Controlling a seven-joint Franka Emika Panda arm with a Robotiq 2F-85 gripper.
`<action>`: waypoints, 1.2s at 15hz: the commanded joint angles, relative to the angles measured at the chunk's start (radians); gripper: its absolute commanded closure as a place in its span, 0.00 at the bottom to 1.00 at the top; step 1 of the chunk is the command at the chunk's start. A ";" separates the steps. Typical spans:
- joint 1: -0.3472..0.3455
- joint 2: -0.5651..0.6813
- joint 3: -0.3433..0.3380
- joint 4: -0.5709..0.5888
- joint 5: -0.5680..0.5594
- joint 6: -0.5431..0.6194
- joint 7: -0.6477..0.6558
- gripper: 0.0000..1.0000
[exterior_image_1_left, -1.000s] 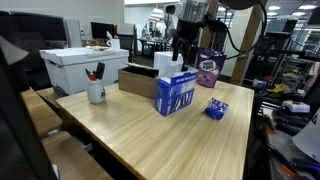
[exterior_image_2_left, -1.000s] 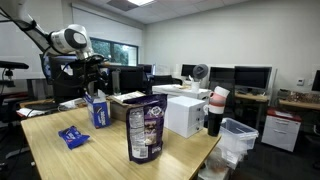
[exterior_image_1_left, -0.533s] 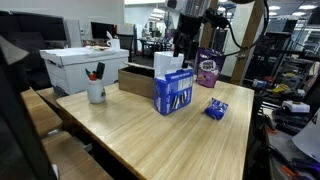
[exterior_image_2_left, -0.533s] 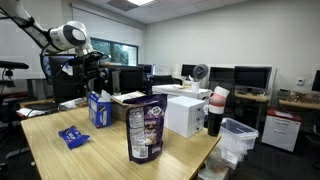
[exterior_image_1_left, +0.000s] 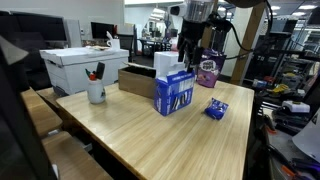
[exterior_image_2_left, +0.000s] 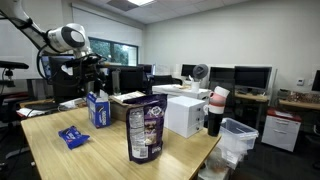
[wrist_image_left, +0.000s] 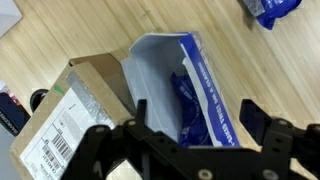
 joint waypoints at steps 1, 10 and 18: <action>-0.008 -0.053 0.009 -0.067 -0.008 -0.005 0.004 0.34; -0.029 -0.104 -0.017 -0.065 0.081 -0.057 0.116 0.89; -0.031 -0.063 -0.024 -0.007 0.140 -0.029 0.144 0.97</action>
